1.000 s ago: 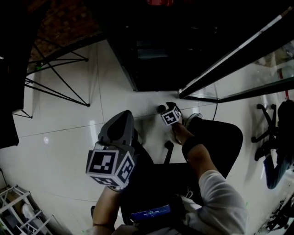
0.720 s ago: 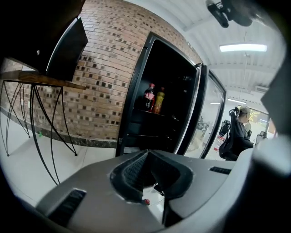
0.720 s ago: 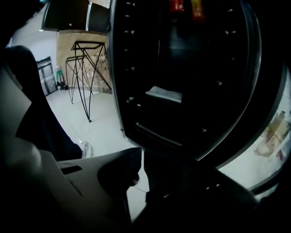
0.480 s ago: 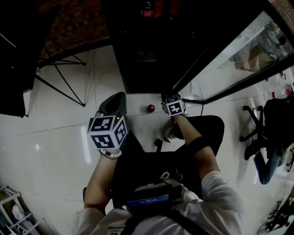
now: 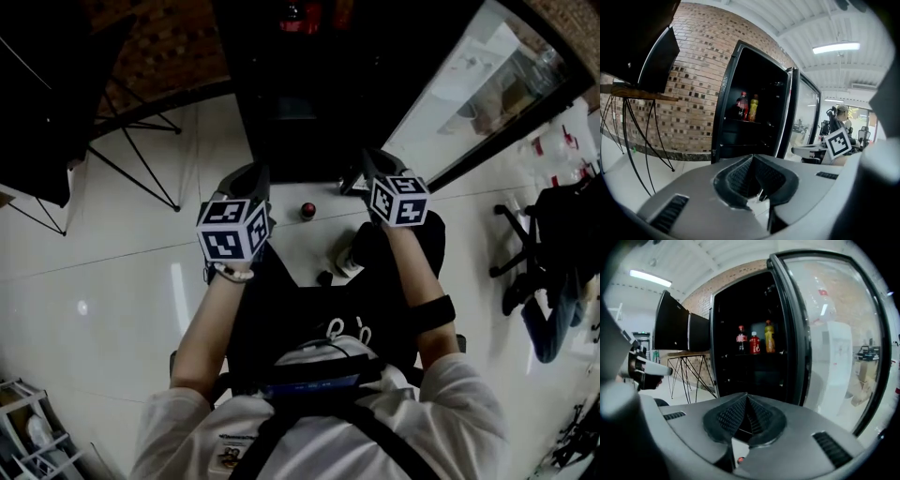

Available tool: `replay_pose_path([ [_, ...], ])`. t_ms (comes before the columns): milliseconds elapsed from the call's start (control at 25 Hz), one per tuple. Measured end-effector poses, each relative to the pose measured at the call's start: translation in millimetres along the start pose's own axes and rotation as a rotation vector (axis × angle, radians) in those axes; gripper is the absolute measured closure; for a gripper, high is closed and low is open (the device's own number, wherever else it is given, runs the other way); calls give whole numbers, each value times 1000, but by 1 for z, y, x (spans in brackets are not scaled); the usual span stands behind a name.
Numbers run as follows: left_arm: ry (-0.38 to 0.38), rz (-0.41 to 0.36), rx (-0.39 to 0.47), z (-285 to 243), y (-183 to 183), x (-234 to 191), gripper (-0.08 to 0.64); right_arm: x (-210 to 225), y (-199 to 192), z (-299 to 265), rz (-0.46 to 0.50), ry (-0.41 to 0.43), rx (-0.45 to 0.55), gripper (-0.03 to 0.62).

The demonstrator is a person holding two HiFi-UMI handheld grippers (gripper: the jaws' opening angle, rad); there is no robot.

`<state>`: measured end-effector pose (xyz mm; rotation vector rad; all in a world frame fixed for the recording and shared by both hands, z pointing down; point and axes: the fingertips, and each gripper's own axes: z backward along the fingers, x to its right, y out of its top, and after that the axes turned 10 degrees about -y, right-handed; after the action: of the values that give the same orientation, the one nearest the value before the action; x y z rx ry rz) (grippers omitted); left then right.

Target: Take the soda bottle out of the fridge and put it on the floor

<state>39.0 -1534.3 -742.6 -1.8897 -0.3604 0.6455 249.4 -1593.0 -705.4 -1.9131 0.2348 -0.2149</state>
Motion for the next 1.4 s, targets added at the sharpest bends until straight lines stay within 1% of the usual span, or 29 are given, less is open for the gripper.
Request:
replay_pose_path([
  [120, -2, -31, -11, 0, 0, 4, 558, 2, 26, 33, -31, 1, 66, 575],
  [200, 0, -47, -10, 1, 1, 8, 558, 5, 35, 52, -28, 6, 94, 575],
  [320, 4, -72, -1, 4, 4, 11, 558, 12, 39, 75, -11, 13, 120, 575],
  [440, 5, -83, -2, 5, 3, 12, 558, 17, 40, 88, -34, 18, 133, 577],
  [520, 8, -90, -7, 5, 2, 13, 558, 16, 44, 90, -38, 23, 138, 577],
  [760, 8, -92, -11, 4, 1, 13, 558, 9, 49, 97, 11, 48, 132, 577],
  [920, 12, -91, -19, 3, 0, 11, 558, 4, 46, 96, 37, 51, 122, 577],
  [1400, 5, -80, -23, 1, -2, 9, 558, 4, 38, 92, 36, 54, 96, 577],
])
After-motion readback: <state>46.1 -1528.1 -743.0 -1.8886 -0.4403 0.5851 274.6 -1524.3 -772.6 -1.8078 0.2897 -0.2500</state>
